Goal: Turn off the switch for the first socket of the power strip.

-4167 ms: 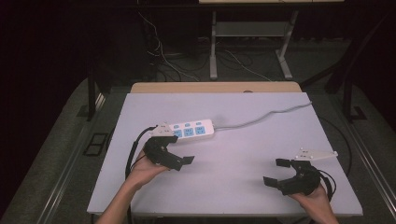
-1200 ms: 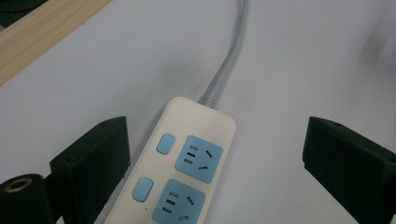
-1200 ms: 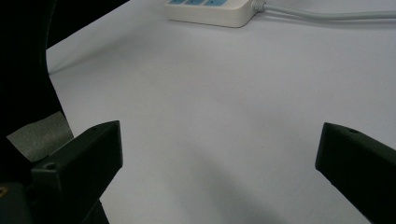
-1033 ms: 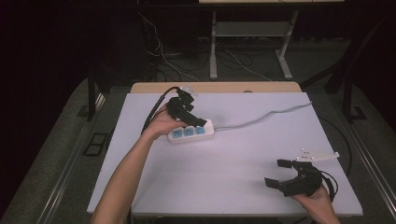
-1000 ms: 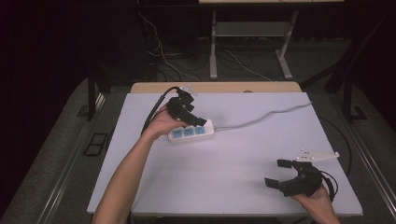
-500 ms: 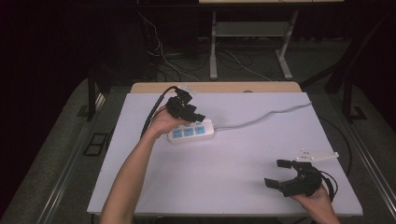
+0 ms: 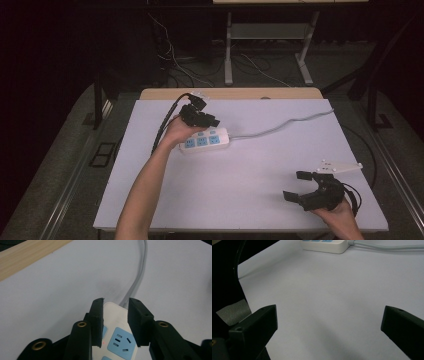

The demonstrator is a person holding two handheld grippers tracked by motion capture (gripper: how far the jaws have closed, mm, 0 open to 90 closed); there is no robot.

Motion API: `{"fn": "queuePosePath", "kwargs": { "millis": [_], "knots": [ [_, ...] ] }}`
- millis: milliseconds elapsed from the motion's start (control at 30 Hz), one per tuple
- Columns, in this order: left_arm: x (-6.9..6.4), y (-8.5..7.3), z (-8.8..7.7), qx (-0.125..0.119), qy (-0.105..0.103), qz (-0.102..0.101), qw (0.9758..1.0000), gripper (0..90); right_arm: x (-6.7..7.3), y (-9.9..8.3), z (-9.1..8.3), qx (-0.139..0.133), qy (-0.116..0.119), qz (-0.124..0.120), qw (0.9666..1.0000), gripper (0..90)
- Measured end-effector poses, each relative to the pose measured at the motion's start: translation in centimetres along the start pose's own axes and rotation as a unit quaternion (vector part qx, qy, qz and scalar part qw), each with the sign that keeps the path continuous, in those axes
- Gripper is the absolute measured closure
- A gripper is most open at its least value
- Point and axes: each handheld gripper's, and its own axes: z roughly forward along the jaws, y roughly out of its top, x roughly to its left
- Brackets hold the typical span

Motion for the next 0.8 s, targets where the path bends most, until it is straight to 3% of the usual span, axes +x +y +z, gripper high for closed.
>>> {"fn": "queuePosePath", "kwargs": {
  "millis": [367,800],
  "knots": [
    [0.7,-0.5,0.8,0.007,-0.013,-0.03,0.9995,88.8,0.0,0.0,0.0,0.0,0.001,-0.002,1.0,0.4],
    [1.5,-1.1,2.2,0.03,-0.004,-0.05,0.9983,89.2,0.0,0.0,0.0,0.003,0.001,-0.003,1.0,0.4]
  ]
}}
